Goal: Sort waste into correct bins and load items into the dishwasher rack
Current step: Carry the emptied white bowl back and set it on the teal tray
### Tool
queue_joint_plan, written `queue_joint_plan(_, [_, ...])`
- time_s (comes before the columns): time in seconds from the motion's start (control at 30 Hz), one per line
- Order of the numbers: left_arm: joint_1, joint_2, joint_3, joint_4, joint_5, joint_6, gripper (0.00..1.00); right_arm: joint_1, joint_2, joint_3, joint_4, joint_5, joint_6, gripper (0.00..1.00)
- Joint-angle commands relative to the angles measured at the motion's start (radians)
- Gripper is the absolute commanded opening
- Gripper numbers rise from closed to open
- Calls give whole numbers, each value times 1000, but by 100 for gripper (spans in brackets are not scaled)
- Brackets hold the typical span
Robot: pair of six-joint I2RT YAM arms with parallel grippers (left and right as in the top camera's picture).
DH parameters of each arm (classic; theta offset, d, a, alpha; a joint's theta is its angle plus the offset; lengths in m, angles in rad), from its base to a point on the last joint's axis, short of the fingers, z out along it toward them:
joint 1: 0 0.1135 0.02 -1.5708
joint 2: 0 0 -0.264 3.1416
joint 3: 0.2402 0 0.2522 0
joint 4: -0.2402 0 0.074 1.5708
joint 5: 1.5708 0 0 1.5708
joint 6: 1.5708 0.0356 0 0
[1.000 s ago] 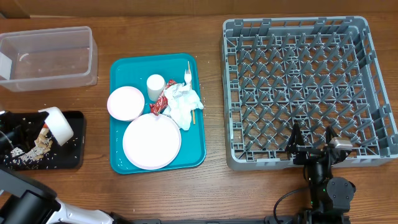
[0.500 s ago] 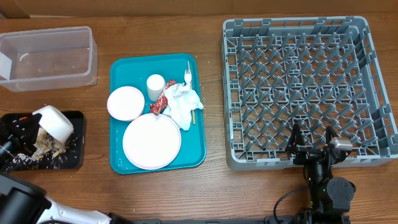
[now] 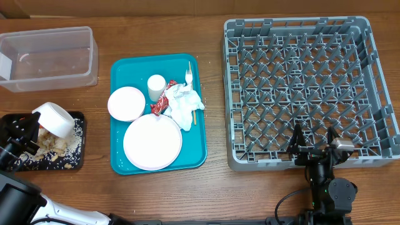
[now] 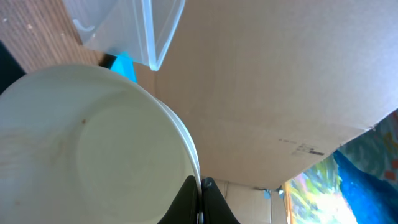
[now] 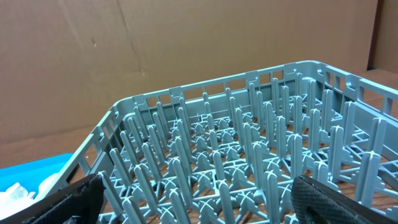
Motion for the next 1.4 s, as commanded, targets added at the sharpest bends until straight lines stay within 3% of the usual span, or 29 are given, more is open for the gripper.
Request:
queue_joint_plan(0.0, [8, 7, -2, -11, 61, 18, 4, -5, -10, -11, 8, 10, -3, 100])
queue_joint_plan(0.1, [9, 7, -2, -19, 59, 11, 4, -5, -10, -11, 8, 10, -3, 100])
queue_joint_plan(0.17, [13, 8, -2, -10, 31, -54, 4, -5, -10, -11, 8, 10, -3, 100])
queue_joint_plan(0.27, [16, 6, -1, -31, 93, -1, 4, -5, -10, -11, 8, 10, -3, 100])
queue_joint_plan(0.4, [16, 5, -1, -40, 18, 5, 4, -5, -10, -11, 8, 10, -3, 100])
queue_joint_plan(0.6, [5, -7, 19, -148, -30, 134, 4, -5, -10, -11, 8, 10, -3, 100])
queue_joint_plan(0.77, [-37, -46, 166, -347, -111, 275, 4, -4, -10, -11, 8, 10, -3, 100])
queue_joint_plan(0.97, [-160, -121, 378, -454, -220, 272, 4, -5, -10, -11, 8, 10, -3, 100])
queue_joint_plan(1.1, [-319, -180, 473, -426, -290, 184, 4, -4, -10, -11, 8, 10, -3, 100])
queue_joint_plan(1.17, [-411, -199, 520, -361, -377, 72, 4, -4, -10, -11, 8, 10, -3, 100])
queue_joint_plan(1.27, [-572, -211, 580, -228, -647, -153, 4, -5, -10, -11, 8, 10, -3, 100])
queue_joint_plan(1.37, [-755, -211, 599, -112, -936, -286, 4, -4, -10, -11, 8, 10, -3, 100])
